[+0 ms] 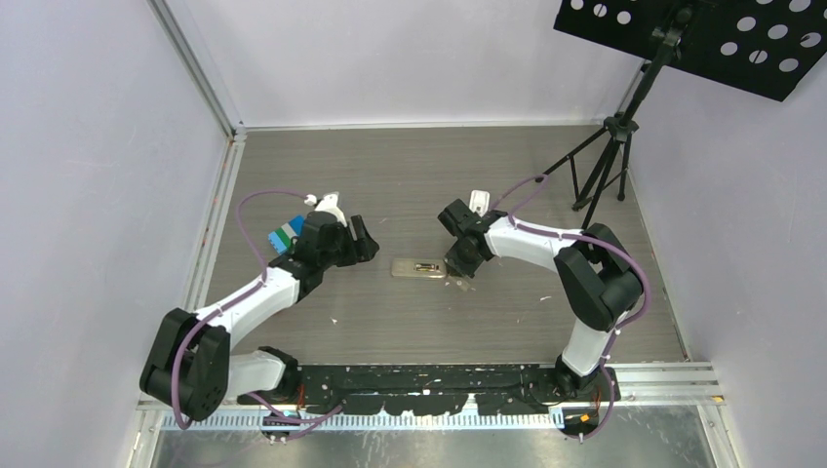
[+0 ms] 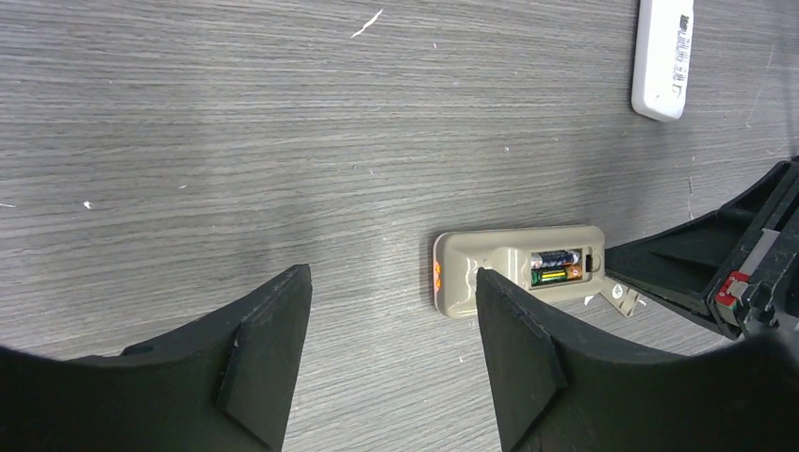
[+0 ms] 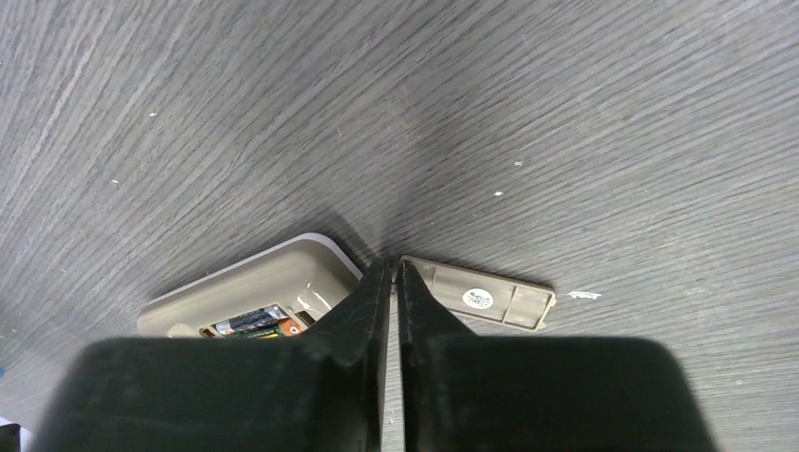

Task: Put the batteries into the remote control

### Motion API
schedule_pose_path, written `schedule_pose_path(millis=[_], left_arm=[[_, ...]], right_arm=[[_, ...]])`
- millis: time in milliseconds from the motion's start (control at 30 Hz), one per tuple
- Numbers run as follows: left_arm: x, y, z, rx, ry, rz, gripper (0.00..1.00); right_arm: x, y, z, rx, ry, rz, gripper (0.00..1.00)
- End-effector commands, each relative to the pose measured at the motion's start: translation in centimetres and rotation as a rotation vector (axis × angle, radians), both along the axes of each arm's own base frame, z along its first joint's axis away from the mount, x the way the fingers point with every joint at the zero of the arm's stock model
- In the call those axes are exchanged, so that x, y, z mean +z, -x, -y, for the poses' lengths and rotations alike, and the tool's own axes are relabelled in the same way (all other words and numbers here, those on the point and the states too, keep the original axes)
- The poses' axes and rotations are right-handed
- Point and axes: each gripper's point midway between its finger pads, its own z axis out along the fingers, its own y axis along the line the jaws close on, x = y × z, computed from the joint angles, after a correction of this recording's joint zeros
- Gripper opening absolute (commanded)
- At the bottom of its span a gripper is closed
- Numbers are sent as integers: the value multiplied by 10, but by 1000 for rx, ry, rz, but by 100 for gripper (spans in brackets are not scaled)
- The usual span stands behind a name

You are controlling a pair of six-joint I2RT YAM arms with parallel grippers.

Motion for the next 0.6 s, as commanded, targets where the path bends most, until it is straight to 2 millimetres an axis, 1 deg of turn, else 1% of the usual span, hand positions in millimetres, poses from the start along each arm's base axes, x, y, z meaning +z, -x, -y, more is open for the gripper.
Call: schedule_pose_path(millis=[0, 100, 167, 300, 400, 500, 567], left_arm=[[10, 0, -4, 4, 0, 30, 66], [17, 3, 1, -20, 23, 35, 67], [26, 7, 8, -59, 58, 45, 67], [51, 15, 30, -165, 159, 78, 69], [74, 21, 50, -269, 261, 127, 73], [100, 27, 70, -373, 373, 178, 75], [115, 31, 82, -429, 460, 172, 76]], right_arm=[[1, -2, 4, -11, 20, 29, 1], [18, -7, 10, -2, 31, 90, 0], [38, -13, 13, 15, 27, 163, 0], [100, -27, 15, 41, -64, 393, 0], [149, -31, 14, 40, -195, 539, 0], [200, -30, 11, 54, -344, 672, 0], [235, -23, 6, 94, -428, 753, 0]])
